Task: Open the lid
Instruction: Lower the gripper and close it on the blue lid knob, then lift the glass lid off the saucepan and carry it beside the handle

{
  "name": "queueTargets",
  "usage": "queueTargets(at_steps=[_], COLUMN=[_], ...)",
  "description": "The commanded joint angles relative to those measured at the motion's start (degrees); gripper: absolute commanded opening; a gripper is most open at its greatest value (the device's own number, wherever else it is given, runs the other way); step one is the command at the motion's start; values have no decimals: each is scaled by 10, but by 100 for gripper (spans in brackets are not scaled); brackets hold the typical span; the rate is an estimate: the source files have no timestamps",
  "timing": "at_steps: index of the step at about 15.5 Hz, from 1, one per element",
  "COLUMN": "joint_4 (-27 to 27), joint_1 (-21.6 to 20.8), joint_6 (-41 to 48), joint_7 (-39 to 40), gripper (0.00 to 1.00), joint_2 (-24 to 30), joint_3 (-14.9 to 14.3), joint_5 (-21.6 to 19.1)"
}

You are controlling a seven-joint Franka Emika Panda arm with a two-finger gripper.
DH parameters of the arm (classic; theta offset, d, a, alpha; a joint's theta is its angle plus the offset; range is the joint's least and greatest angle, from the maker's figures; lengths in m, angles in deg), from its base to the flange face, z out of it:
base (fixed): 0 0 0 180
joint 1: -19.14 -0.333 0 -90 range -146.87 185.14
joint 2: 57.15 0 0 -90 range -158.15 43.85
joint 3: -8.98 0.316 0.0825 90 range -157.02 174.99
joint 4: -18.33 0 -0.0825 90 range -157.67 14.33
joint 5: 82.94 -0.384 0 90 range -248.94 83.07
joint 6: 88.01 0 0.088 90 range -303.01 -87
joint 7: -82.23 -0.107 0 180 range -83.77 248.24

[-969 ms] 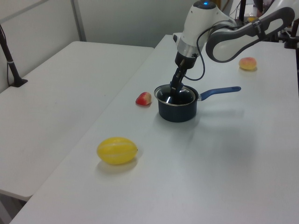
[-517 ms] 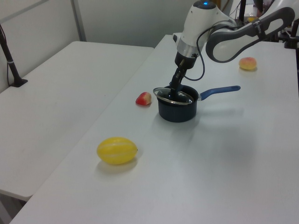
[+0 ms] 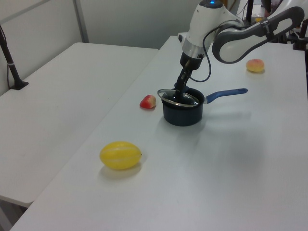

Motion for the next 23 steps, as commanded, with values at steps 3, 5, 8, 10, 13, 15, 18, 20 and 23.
queueTargets(at_steps=[3, 5, 8, 10, 13, 15, 18, 20, 23], joint_4=[-9, -10, -11, -15, -52, -92, -150, -187, -242], joint_1=[2, 14, 33, 49, 67, 74, 96, 99, 100], joint_6=[25, 58, 126, 167, 200, 217, 247, 275, 302], joint_7=[8, 26, 73, 108, 154, 182, 239, 263, 276], gripper=[9, 9, 9, 7, 7, 7, 7, 7, 7], joint_2=[38, 62, 95, 124, 177, 220, 281, 319, 365], joint_3=[4, 12, 23, 24, 24, 23, 23, 19, 18], joint_5=[14, 14, 13, 12, 8, 8, 8, 7, 8])
